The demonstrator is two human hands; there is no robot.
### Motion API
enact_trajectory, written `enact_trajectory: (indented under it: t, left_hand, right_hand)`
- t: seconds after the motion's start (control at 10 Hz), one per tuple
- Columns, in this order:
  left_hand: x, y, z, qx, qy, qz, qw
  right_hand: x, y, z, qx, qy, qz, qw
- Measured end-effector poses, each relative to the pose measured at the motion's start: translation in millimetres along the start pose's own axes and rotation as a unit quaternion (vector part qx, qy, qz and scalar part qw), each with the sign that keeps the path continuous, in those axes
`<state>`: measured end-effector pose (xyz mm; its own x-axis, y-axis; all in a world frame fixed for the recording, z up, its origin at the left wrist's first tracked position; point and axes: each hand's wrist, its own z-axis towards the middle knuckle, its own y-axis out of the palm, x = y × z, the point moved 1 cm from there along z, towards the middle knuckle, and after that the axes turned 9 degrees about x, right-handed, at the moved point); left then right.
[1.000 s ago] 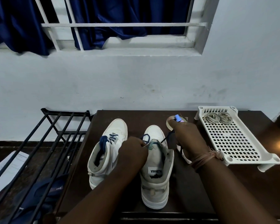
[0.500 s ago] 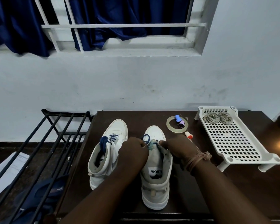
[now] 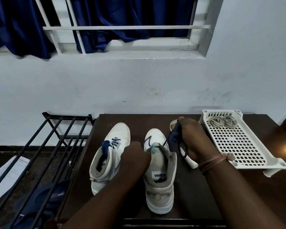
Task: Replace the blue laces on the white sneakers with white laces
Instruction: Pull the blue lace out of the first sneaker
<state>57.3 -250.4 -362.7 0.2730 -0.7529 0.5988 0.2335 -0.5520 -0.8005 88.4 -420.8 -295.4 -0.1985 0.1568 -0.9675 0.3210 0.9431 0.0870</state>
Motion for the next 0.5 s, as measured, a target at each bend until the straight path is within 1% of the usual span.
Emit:
enact_trajectory:
  t: [0.1,0.2,0.3,0.4,0.5]
  left_hand:
    - [0.8,-0.6,-1.0,-0.005,0.006,-0.002,1.0]
    - [2.3,-1.7,-1.8,0.004,0.012,-0.006,1.0]
    - [5.4,-5.0,-4.7,0.011,0.013,-0.011,1.0]
    - [7.0,-7.9,-7.0,0.017,0.008,-0.011,1.0]
    - [7.2,-10.0,-7.0,0.011,-0.006,-0.019,1.0]
  right_hand:
    - [2.3,-5.3,-3.1,0.036,-0.059,-0.164,0.984]
    - [15.7,-6.4,-10.3,-0.024,-0.025,-0.376,0.926]
    - [17.2,-4.8,-16.2,-0.035,0.01,-0.403,0.914]
    - [20.9,-3.0,-15.0,-0.056,0.019,-0.409,0.911]
    - [27.2,-1.6,-10.7,-0.073,0.036,-0.36,0.929]
